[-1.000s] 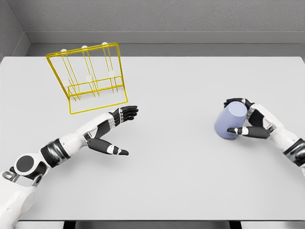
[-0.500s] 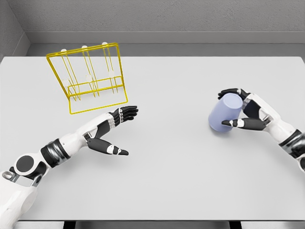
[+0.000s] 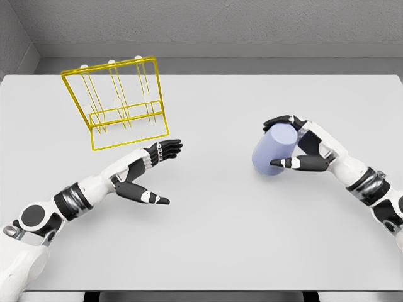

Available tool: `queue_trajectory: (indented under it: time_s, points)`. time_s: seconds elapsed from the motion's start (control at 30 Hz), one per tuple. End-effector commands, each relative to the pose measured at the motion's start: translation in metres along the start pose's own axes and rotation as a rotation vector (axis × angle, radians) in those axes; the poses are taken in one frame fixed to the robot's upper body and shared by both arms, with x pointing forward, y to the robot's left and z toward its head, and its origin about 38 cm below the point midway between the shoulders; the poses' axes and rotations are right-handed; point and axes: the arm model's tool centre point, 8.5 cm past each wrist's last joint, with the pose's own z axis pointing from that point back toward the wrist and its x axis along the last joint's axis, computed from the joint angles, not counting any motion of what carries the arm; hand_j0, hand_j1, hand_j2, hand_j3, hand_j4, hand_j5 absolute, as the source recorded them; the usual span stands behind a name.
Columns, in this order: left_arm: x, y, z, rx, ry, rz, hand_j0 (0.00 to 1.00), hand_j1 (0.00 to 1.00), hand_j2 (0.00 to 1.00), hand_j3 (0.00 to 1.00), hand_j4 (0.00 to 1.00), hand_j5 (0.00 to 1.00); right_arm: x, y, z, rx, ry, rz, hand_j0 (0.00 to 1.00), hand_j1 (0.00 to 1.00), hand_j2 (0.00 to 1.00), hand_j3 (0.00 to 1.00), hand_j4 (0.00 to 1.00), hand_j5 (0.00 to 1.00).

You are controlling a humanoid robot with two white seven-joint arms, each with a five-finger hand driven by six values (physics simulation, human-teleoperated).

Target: Place the cup on the cup holder with both arms

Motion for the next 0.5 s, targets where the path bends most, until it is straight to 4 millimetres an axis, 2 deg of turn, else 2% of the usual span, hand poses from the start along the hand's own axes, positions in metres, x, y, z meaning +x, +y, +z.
queue_trajectory:
  time_s: [0.0, 0.17, 0.37, 0.47]
  points:
    - [0.000, 0.000, 0.000, 0.001, -0.003, 0.005, 1.00, 1.00, 1.00, 1.00, 1.00, 1.00, 0.000, 0.011, -0.009, 0.025, -0.021, -0.004, 0.69, 0.69, 0.69, 0.69, 0.69, 0.69]
    - [0.000, 0.000, 0.000, 0.002, -0.002, 0.006, 1.00, 1.00, 1.00, 1.00, 1.00, 1.00, 0.003, 0.024, -0.022, 0.054, -0.058, -0.014, 0.69, 0.69, 0.69, 0.69, 0.69, 0.69]
    - [-0.002, 0.002, 0.001, 0.005, 0.004, 0.008, 1.00, 1.00, 1.00, 1.00, 1.00, 1.00, -0.002, 0.050, -0.043, 0.100, -0.094, -0.022, 0.69, 0.69, 0.69, 0.69, 0.69, 0.69]
    - [-0.005, 0.001, -0.002, 0.012, 0.003, 0.021, 1.00, 1.00, 1.00, 1.00, 1.00, 1.00, -0.007, 0.056, -0.048, 0.105, -0.075, -0.043, 0.69, 0.69, 0.69, 0.69, 0.69, 0.69]
